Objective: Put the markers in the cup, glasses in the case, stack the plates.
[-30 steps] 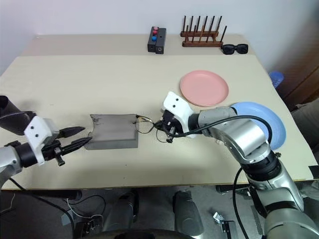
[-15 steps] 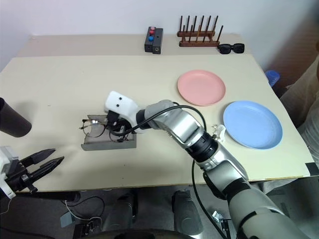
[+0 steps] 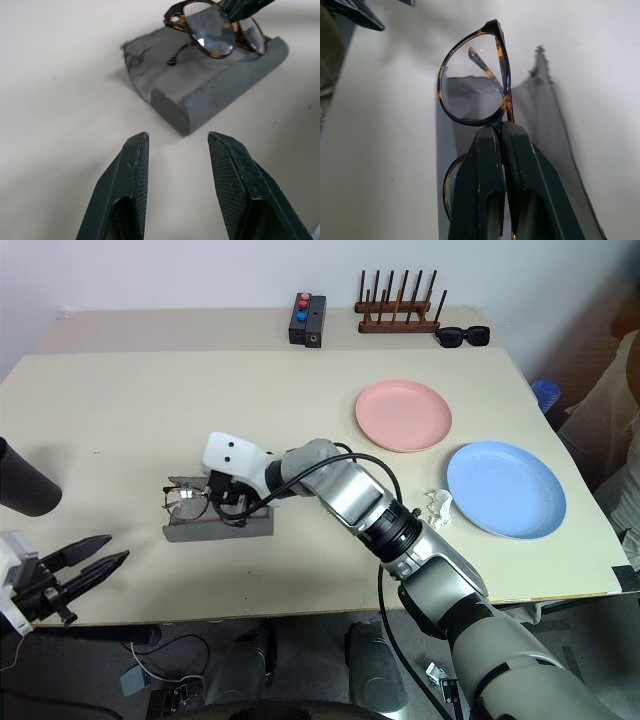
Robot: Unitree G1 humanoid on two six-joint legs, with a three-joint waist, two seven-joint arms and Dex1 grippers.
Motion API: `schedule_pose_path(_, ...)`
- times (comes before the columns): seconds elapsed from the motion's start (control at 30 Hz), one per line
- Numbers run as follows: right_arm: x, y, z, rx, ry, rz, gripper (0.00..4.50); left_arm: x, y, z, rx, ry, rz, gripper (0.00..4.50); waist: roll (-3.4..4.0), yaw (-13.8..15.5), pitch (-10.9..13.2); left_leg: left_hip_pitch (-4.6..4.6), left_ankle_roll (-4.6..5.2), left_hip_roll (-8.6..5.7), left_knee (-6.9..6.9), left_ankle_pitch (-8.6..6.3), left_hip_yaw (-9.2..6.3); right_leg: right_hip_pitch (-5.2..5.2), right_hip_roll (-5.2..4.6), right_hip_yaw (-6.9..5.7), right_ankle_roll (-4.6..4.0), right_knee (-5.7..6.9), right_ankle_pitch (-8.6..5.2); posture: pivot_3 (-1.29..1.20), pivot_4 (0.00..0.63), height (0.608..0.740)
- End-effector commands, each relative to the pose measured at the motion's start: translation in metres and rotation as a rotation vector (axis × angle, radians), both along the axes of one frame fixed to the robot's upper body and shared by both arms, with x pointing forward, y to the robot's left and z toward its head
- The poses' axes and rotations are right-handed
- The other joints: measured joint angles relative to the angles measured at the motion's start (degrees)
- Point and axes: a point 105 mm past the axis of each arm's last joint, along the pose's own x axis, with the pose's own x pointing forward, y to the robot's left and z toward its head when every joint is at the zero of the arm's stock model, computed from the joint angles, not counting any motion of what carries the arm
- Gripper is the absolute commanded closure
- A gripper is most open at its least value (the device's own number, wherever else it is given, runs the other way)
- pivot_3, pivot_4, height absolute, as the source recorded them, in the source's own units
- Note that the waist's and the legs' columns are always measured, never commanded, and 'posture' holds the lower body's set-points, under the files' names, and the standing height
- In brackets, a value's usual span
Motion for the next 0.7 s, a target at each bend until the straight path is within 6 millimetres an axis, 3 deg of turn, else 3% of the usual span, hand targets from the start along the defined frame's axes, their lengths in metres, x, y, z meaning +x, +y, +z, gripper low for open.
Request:
schedule_pose_path(0.03, 0.008, 0.002, 0.024, 0.067, -0.054, -0.030, 4.48, 0.002, -0.002, 0.002, 0.007, -0.012, -0.018, 2.63, 0.01, 0.0, 0.0, 0.00, 0.00, 0.00, -0.01, 0.00, 0.00, 0.00, 0.00, 0.00, 0.00, 0.00, 0.00, 0.00, 0.150, 0.740)
schedule_pose_path(0.47, 0.016, 0.012, 0.024, 0.090, -0.080, -0.036, 4.48, 0.003, -0.004, 0.000, -0.002, -0.014, -0.029, 2.63, 0.01, -0.1, 0.0, -0.13, 0.00, 0.01, -0.03, 0.00, 0.00, -0.14, 0.02, 0.00, 0.01, 0.01, 0.00, 0.00, 0.150, 0.740)
schedule_pose_path(0.7, 0.007, 0.002, 0.002, -0.041, -0.130, 0.082, 4.48, 0.002, -0.004, -0.001, 0.000, -0.016, -0.026, 2.63, 0.01, 0.0, 0.0, -0.15, 0.00, 0.00, -0.01, 0.01, 0.00, -0.15, 0.02, 0.00, 0.01, 0.01, 0.00, 0.00, 0.150, 0.740)
